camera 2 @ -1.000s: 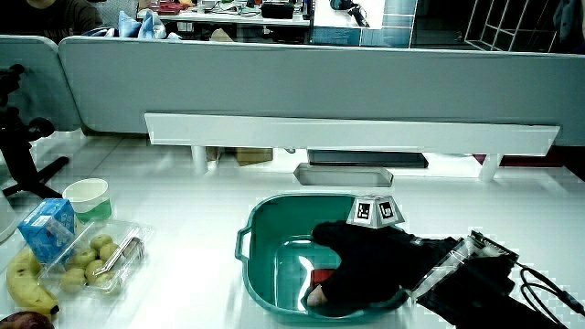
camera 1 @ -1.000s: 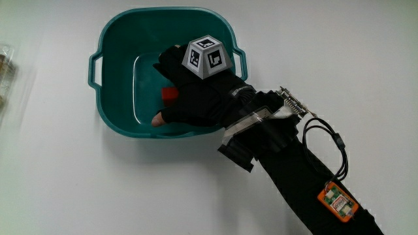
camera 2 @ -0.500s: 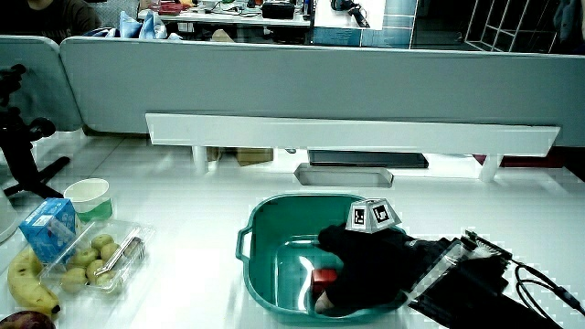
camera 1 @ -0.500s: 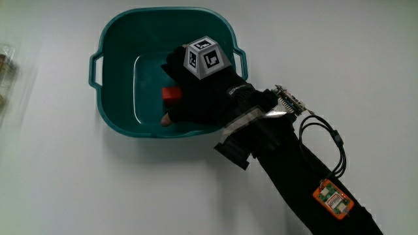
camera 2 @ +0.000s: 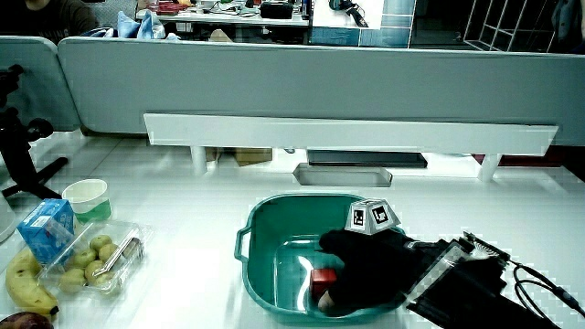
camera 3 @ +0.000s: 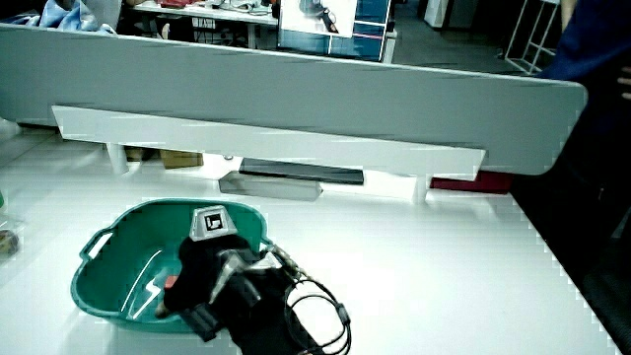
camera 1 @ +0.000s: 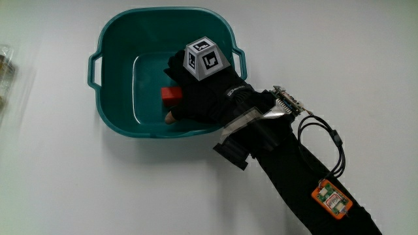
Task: Pick red block
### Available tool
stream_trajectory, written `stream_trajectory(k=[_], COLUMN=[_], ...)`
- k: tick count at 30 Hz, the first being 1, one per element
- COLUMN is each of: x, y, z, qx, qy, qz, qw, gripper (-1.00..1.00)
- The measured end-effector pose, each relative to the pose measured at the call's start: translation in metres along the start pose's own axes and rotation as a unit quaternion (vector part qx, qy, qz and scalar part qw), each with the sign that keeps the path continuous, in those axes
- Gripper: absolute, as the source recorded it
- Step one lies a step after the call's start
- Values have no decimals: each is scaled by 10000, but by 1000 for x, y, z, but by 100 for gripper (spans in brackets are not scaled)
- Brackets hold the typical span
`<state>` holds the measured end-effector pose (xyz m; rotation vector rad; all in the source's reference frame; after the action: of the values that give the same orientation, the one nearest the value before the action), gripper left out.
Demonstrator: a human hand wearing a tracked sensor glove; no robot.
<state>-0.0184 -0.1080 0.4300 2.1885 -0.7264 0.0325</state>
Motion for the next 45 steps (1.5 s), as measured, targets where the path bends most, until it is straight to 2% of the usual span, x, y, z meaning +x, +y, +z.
stream_trajectory(k=[2, 5, 7, 8, 16, 19, 26, 29, 33, 36, 42, 45], x=[0, 0, 0, 0, -1, -2, -2, -3, -3, -2, -3, -4], y=[-1, -1, -1, -1, -1, -2, 0, -2, 0, 1, 0, 0], z=[1, 0, 0, -1, 1, 1, -1, 0, -1, -2, -1, -1], qx=[78, 79, 172, 77, 193, 325, 348, 344, 404, 320, 356, 414], qy=[-17, 41, -86, -4, -35, -77, -202, -141, -188, -128, -174, -300], qz=[-69, 18, -61, 11, 44, 35, -60, 42, -47, 25, 53, 61], qw=[9999, 10000, 9998, 10000, 9998, 9994, 9992, 9993, 9990, 9994, 9992, 9987], gripper=[12, 17, 21, 22, 36, 41, 53, 59, 66, 71, 81, 86])
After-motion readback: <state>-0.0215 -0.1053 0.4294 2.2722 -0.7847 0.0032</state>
